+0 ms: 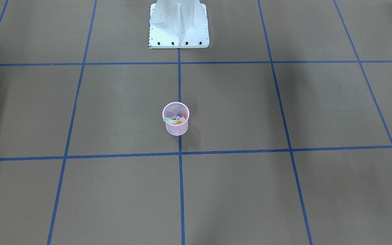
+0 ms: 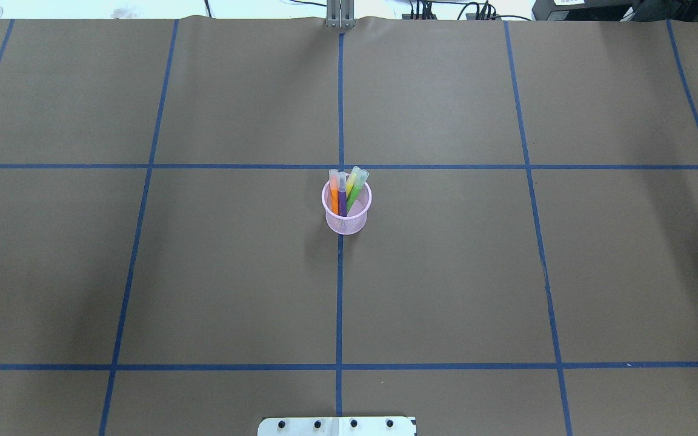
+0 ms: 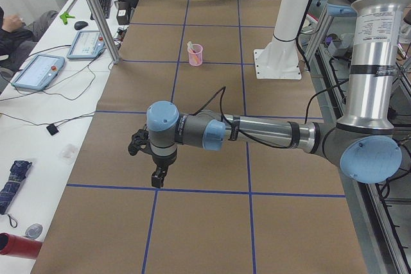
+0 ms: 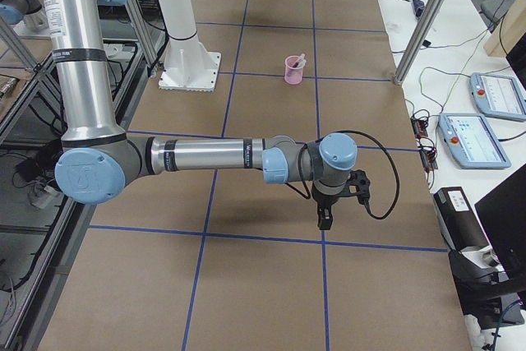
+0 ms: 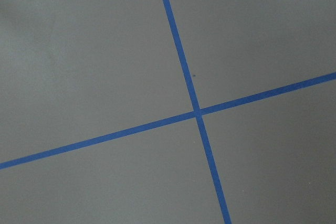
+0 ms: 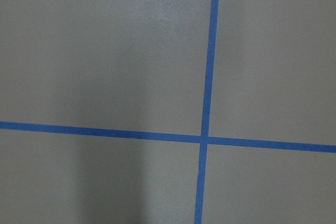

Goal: Collect pens into pen holder

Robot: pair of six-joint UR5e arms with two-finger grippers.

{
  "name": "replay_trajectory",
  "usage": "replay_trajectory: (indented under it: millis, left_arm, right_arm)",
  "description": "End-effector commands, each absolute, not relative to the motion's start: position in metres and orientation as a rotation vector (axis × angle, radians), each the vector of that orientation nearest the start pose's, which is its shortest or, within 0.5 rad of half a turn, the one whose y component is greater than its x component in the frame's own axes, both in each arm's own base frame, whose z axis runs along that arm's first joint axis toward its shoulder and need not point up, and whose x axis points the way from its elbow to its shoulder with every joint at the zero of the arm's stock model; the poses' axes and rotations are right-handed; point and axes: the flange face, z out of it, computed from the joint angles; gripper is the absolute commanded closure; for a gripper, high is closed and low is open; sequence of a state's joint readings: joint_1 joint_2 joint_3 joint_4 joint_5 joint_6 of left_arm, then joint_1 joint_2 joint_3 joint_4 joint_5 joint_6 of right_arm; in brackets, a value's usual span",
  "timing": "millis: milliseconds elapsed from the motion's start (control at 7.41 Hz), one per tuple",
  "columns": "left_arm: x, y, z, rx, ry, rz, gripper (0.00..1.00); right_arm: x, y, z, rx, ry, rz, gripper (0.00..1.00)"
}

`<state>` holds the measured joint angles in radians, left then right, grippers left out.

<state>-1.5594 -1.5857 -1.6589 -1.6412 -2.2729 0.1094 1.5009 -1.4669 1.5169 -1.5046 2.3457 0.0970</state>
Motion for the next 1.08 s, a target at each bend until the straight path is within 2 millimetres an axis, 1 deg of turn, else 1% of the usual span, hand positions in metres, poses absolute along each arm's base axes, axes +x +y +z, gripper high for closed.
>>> replay_trajectory:
  millis: [0,135,270,405,540,675,810,945]
  left_arm:
    - [-0.062,-0.505,0.604,0.180,0.703,0.156,0.00]
    - [-0.062,-0.505,0.604,0.181,0.703,0.156,0.00]
    - [-0.062,-0.505,0.603,0.183,0.703,0.157,0.00]
    - [-0.062,-0.505,0.603,0.184,0.701,0.157,0.00]
    - [-0.062,-0.505,0.603,0.183,0.701,0.157,0.00]
    - [-0.062,-0.505,0.604,0.181,0.700,0.159,0.00]
    - [-0.062,-0.505,0.604,0.182,0.701,0.158,0.00]
    - [-0.062,-0.505,0.604,0.181,0.701,0.159,0.00]
  right_arm:
    - [0.041,-0.529,0.642,0.023,-0.787,0.020,0.00]
    - [0.062,-0.519,0.645,0.027,-0.790,0.061,0.00]
    - [0.064,-0.502,0.636,-0.002,-0.788,0.080,0.00]
    - [0.064,-0.475,0.608,-0.037,-0.785,0.093,0.00]
    - [0.064,-0.468,0.592,-0.042,-0.785,0.095,0.00]
    - [0.062,-0.464,0.599,-0.049,-0.784,0.088,0.00]
    - [0.063,-0.465,0.605,-0.057,-0.778,0.090,0.00]
    - [0.063,-0.464,0.607,-0.060,-0.776,0.089,0.00]
